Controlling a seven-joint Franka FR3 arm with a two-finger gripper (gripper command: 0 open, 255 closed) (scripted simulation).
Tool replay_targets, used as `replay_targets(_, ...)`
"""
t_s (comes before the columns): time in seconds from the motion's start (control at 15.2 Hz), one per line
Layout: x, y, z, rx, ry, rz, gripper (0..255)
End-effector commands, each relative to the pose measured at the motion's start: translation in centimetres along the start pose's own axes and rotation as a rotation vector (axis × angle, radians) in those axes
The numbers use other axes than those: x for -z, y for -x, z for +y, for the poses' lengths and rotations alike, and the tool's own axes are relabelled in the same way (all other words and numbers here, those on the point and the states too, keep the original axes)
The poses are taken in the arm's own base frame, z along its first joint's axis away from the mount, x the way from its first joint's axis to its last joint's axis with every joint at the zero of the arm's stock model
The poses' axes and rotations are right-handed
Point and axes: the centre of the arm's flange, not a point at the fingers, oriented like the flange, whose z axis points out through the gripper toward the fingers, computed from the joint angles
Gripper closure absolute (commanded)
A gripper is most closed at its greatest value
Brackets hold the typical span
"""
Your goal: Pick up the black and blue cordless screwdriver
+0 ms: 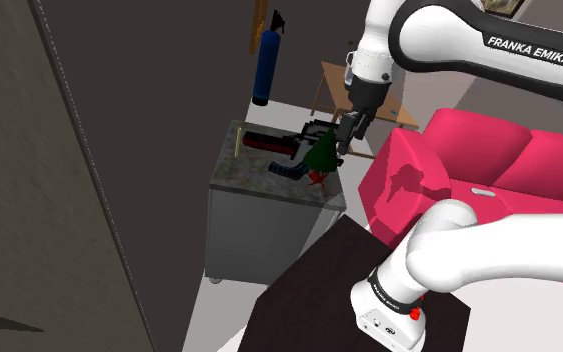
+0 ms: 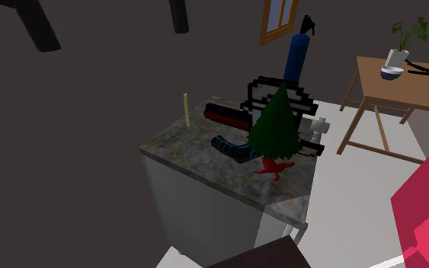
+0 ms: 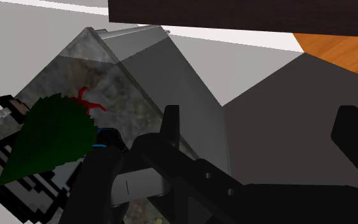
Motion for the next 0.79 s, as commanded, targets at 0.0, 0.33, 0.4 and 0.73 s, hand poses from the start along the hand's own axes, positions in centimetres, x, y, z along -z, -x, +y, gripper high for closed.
replay_targets(0.0,0.0,0.0,0.0,0.000,0.000,0.000,0)
replay_targets(0.33,-4.5,-3.5,3.4,0.022,-0.008,0.007,0)
replay_targets(0.4,-5.4,-4.2,4.0,0.027,-0.009,0.009,0)
replay_targets(0.73,-9.8,-7.9,7.2,0.049,-0.017,0.016,0)
